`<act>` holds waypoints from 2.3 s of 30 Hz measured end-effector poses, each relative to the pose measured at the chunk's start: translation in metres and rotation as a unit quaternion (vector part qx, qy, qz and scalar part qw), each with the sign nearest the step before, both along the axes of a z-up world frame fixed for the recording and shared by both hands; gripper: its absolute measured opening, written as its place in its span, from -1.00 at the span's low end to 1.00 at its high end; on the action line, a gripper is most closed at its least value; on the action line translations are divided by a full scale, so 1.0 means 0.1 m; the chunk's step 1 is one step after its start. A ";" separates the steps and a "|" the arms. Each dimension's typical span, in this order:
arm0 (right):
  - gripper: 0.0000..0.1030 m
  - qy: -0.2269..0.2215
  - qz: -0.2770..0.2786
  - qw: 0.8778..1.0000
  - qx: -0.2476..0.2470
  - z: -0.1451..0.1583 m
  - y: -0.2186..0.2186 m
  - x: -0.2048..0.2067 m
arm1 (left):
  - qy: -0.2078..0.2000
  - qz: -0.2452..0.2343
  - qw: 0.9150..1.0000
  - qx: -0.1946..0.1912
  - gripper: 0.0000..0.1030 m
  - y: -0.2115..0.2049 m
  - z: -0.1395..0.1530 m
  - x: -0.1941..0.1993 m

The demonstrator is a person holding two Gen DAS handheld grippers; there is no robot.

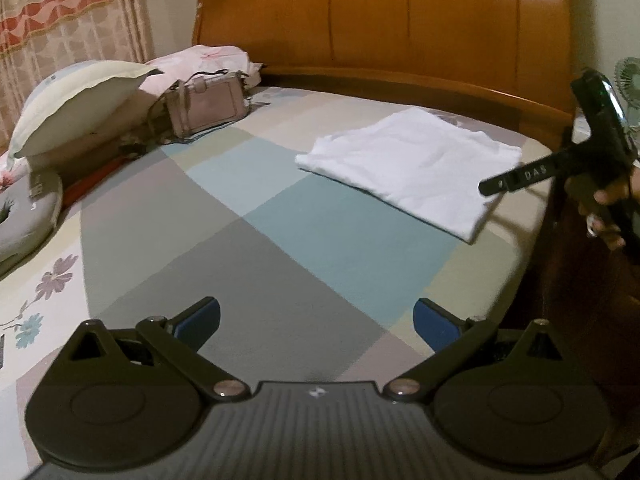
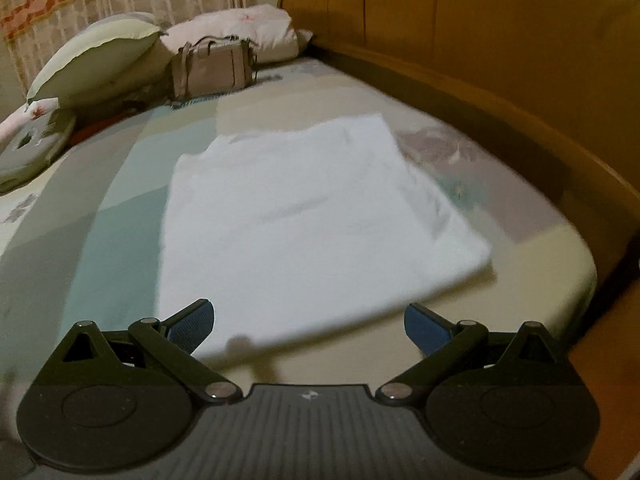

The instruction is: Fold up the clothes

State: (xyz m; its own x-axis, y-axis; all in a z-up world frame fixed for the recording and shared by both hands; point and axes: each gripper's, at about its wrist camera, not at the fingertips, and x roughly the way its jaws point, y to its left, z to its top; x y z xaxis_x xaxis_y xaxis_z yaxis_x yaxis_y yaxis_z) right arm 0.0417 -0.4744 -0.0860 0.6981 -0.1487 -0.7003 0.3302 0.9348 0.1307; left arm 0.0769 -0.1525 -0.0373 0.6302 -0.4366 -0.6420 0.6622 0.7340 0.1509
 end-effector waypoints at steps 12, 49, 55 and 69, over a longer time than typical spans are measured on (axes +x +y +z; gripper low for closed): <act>1.00 0.045 -0.027 0.998 0.019 0.18 0.86 -0.71 | 0.077 0.027 0.994 -0.068 0.99 0.04 0.07 -0.04; 1.00 -0.045 -0.035 0.996 -0.061 0.95 1.70 -1.88 | 0.046 0.026 0.992 -0.117 0.99 0.28 0.42 -0.93; 1.00 -0.048 -0.035 0.996 -0.064 0.96 1.73 -1.94 | 0.044 0.034 0.992 -0.115 0.99 0.29 0.43 -0.99; 1.00 -0.053 -0.035 0.996 -0.059 0.99 1.73 -1.95 | 0.042 0.028 0.993 -0.110 0.99 0.26 0.47 -1.01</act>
State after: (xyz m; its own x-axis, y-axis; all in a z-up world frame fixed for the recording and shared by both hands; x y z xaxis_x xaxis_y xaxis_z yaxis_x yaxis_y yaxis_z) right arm -0.1534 -0.3015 0.0127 0.7520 -0.2770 -0.5982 0.3853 0.9210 0.0578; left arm -0.0244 -0.1266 0.0098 0.6053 -0.5380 -0.5866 0.6233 0.7788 -0.0711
